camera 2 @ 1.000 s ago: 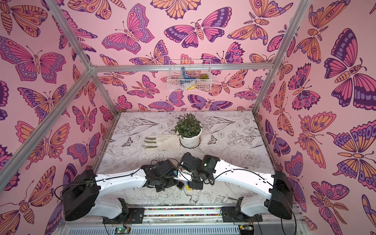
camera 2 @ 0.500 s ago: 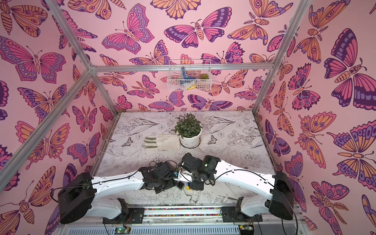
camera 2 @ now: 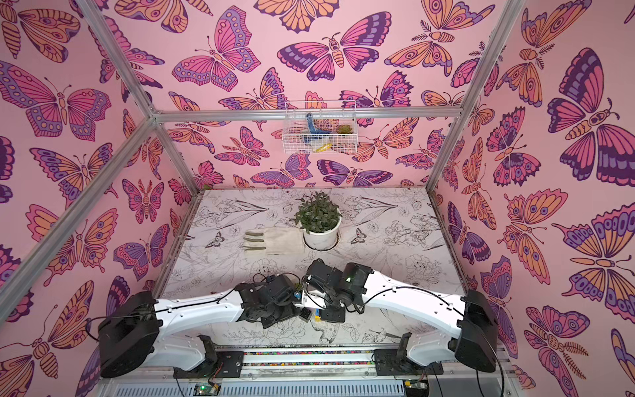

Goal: Assemble a giraffe with lego
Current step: Adjust the lego brick at the center of the board.

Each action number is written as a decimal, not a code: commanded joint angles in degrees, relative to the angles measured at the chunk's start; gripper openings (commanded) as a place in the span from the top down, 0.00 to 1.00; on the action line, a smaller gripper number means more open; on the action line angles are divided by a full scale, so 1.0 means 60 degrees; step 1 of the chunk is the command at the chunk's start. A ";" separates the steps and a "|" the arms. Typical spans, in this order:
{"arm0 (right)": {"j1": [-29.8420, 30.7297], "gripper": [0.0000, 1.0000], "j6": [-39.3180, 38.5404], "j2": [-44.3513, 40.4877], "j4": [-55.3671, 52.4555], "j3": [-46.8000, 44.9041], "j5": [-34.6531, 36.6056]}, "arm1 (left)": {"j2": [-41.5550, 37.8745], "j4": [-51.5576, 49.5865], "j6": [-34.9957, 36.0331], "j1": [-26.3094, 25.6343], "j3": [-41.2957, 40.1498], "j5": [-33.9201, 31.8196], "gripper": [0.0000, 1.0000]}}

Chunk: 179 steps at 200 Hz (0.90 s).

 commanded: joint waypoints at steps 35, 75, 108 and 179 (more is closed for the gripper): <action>-0.0133 0.77 0.0400 -0.0168 0.0360 -0.0069 0.0333 | -0.0052 -0.0896 -0.0437 -0.0576 -0.0445 -0.0062 0.13; -0.0159 0.77 0.0400 -0.0153 0.0367 -0.0102 0.0398 | -0.0148 -0.0931 -0.0626 -0.0759 -0.0518 -0.0136 0.13; -0.0260 0.77 0.0470 -0.0168 0.0411 -0.0191 0.0516 | -0.0211 -0.0942 -0.0774 -0.0950 -0.0562 -0.0194 0.14; -0.1193 0.77 0.1191 -0.1084 0.0591 -0.0773 0.0131 | -0.0318 -0.0861 -0.0967 -0.1132 -0.0584 -0.0449 0.14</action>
